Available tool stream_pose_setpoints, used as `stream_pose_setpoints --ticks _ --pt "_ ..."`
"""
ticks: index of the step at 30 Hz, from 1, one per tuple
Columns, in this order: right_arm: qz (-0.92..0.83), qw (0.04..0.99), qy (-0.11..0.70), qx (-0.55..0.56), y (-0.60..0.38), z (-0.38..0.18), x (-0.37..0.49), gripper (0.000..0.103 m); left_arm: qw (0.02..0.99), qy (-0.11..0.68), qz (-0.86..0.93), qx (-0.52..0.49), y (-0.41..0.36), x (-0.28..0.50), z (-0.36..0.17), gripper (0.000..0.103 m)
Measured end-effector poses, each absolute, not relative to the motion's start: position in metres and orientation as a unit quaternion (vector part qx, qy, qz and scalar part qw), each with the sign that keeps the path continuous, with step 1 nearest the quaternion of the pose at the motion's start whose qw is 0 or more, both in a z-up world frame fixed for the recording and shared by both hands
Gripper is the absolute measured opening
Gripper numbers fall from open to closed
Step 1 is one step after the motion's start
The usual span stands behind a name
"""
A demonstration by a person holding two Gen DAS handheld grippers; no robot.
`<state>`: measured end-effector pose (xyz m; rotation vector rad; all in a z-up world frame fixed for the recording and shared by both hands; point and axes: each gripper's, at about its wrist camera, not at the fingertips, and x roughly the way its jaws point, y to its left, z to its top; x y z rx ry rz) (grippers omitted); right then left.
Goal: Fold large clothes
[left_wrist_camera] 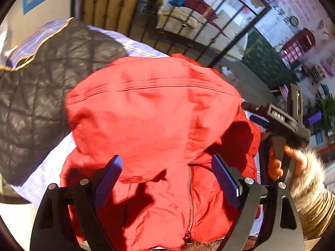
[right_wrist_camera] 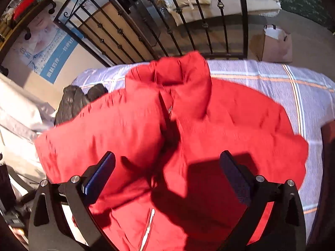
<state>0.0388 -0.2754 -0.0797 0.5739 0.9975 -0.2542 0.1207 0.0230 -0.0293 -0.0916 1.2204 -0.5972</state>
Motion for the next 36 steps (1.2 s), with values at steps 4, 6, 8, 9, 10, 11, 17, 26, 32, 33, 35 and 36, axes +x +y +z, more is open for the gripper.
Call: stream_pose_setpoints --ticks 4,6,8,9,10,11,17,26,32,33,35,36 --pt "-0.113 0.829 0.488 0.248 -0.276 -0.084 0.075 0.093 0.781 0.564 -0.259 -0.060 0.040 0.124 -0.029 0.085" --pt "-0.095 0.826 0.502 0.240 -0.266 -0.087 0.088 0.072 0.783 0.564 -0.256 -0.061 0.044 0.121 -0.029 0.085" --pt "-0.076 0.826 0.510 0.230 -0.248 -0.082 0.088 0.024 0.781 0.567 -0.255 -0.062 0.045 0.121 -0.031 0.085" --pt "-0.081 0.831 0.508 0.213 -0.240 -0.075 0.089 0.018 0.781 0.567 -0.254 -0.061 0.042 0.120 -0.031 0.085" --pt "-0.084 0.838 0.502 0.197 -0.233 -0.066 0.087 0.014 0.781 0.568 -0.253 -0.061 0.040 0.121 -0.031 0.085" --pt "-0.079 0.849 0.490 0.178 -0.224 -0.054 0.084 0.013 0.781 0.568 -0.252 -0.060 0.037 0.123 -0.032 0.085" --pt "-0.113 0.863 0.464 0.164 -0.239 -0.014 0.050 0.012 0.785 0.561 -0.259 -0.054 0.029 0.131 -0.028 0.085" --pt "-0.184 0.790 0.521 0.265 -0.305 -0.069 -0.003 0.013 0.784 0.564 -0.258 -0.030 0.014 0.144 -0.038 0.085" --pt "-0.196 0.801 0.516 0.231 -0.293 -0.066 0.010 0.015 0.801 0.547 -0.244 -0.014 0.018 0.156 -0.031 0.085" --pt "-0.195 0.802 0.518 0.224 -0.291 -0.066 0.013 0.016 0.802 0.547 -0.239 -0.018 0.021 0.158 -0.031 0.085" --pt "-0.199 0.802 0.523 0.210 -0.290 -0.063 0.015 0.021 0.803 0.546 -0.237 -0.026 0.025 0.161 -0.028 0.085" --pt "-0.205 0.801 0.524 0.205 -0.290 -0.060 0.015 0.025 0.804 0.544 -0.239 -0.028 0.026 0.161 -0.026 0.085"
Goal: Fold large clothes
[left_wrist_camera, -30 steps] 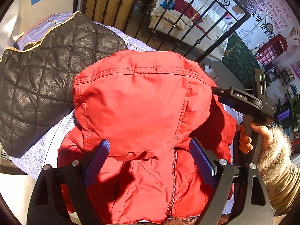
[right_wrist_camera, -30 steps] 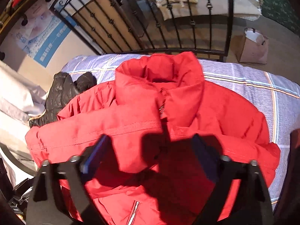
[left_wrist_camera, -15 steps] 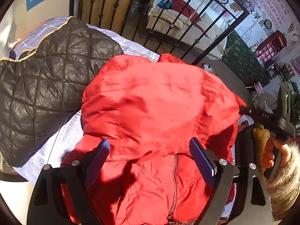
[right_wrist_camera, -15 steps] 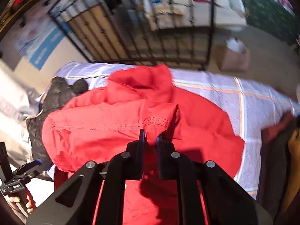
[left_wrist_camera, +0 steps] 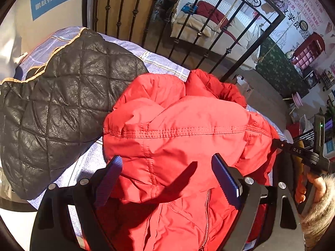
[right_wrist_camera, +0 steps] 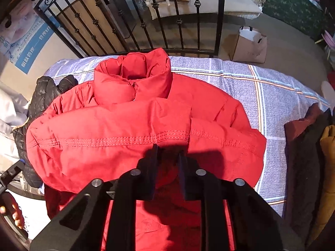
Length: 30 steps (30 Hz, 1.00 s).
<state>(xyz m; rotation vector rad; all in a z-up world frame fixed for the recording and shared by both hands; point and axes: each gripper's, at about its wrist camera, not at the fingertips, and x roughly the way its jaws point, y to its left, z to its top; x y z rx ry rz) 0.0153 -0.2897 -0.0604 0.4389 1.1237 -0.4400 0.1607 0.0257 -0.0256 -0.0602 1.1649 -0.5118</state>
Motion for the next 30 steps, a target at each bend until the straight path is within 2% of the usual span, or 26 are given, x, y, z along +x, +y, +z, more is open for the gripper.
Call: stream_pose_setpoints --ticks 1,2,4,9,11,14,17,21,23,24,30 --pt "-0.213 0.801 0.521 0.202 -0.290 -0.058 0.014 0.036 0.805 0.541 -0.242 -0.027 0.025 0.158 -0.024 0.085" --pt "-0.238 0.804 0.511 0.190 -0.289 -0.050 0.010 0.059 0.805 0.540 -0.245 -0.023 0.023 0.155 -0.024 0.085" --pt "-0.298 0.813 0.477 0.150 -0.286 -0.032 -0.001 0.077 0.804 0.539 -0.252 -0.018 0.016 0.149 -0.025 0.085" --pt "-0.253 0.860 0.431 0.107 -0.261 -0.006 -0.009 0.078 0.793 0.542 -0.277 0.025 -0.018 0.133 -0.041 0.085" --pt "-0.189 0.867 0.458 0.063 -0.235 -0.015 0.002 0.083 0.791 0.538 -0.288 0.043 -0.033 0.134 -0.046 0.085" --pt "-0.103 0.855 0.507 0.034 -0.203 -0.044 0.019 0.083 0.794 0.530 -0.289 0.072 -0.051 0.147 -0.052 0.085" --pt "-0.104 0.833 0.543 -0.012 -0.191 -0.077 0.040 0.083 0.790 0.540 -0.280 0.077 -0.061 0.175 -0.061 0.085" --pt "-0.121 0.820 0.559 0.031 -0.220 -0.091 0.075 0.084 0.783 0.557 -0.263 0.087 -0.074 0.211 -0.076 0.089" --pt "-0.137 0.809 0.570 0.042 -0.234 -0.099 0.091 0.094 0.774 0.569 -0.255 0.110 -0.086 0.224 -0.089 0.091" --pt "-0.145 0.798 0.583 0.048 -0.241 -0.107 0.099 0.095 0.769 0.575 -0.256 0.115 -0.091 0.228 -0.095 0.094" --pt "-0.129 0.761 0.630 0.085 -0.264 -0.148 0.115 0.097 0.746 0.601 -0.245 0.151 -0.110 0.244 -0.132 0.097"
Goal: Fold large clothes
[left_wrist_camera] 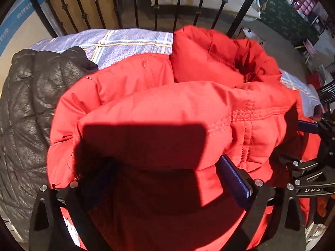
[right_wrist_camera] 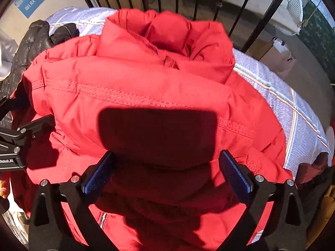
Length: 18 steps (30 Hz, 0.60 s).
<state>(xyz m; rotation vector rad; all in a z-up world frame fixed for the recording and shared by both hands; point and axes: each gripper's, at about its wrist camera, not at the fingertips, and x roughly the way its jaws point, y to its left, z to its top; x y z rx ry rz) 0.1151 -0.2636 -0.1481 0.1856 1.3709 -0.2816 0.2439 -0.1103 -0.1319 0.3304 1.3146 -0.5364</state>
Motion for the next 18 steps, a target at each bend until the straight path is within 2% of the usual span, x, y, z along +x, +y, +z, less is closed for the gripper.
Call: stream_pose_setpoints --ticks 18 --pt "-0.142 0.737 0.659 0.042 -0.256 -0.199 0.129 0.099 0.706 0.646 -0.246 0.155 -0.117 0.260 -0.195 0.098"
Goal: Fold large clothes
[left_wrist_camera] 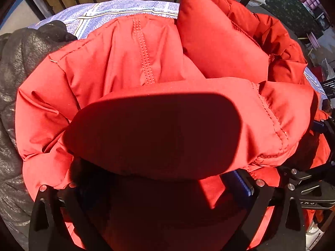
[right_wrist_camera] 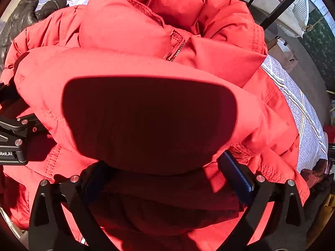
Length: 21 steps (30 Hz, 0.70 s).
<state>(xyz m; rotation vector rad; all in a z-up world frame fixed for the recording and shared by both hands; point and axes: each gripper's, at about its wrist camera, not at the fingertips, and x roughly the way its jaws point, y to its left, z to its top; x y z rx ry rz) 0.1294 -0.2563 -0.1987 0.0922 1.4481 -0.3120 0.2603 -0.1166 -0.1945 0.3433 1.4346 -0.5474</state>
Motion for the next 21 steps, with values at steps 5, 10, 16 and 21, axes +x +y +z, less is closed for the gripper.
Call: stream_pose_setpoints --ticks 5,10,16,21 --pt "-0.148 0.746 0.649 0.023 -0.248 -0.198 0.123 0.099 0.712 0.636 -0.248 0.164 -0.117 0.253 -0.197 0.098" --pt "-0.144 0.760 0.634 0.025 -0.242 -0.190 0.111 0.098 0.734 0.605 -0.258 0.169 -0.111 0.231 -0.190 0.098" --pt "-0.166 0.795 0.581 0.057 -0.238 -0.146 0.075 0.098 0.759 0.583 -0.263 0.122 -0.084 0.197 -0.145 0.097" --pt "-0.182 0.798 0.568 0.085 -0.244 -0.135 0.030 0.098 0.776 0.557 -0.270 0.122 -0.047 0.166 -0.122 0.097"
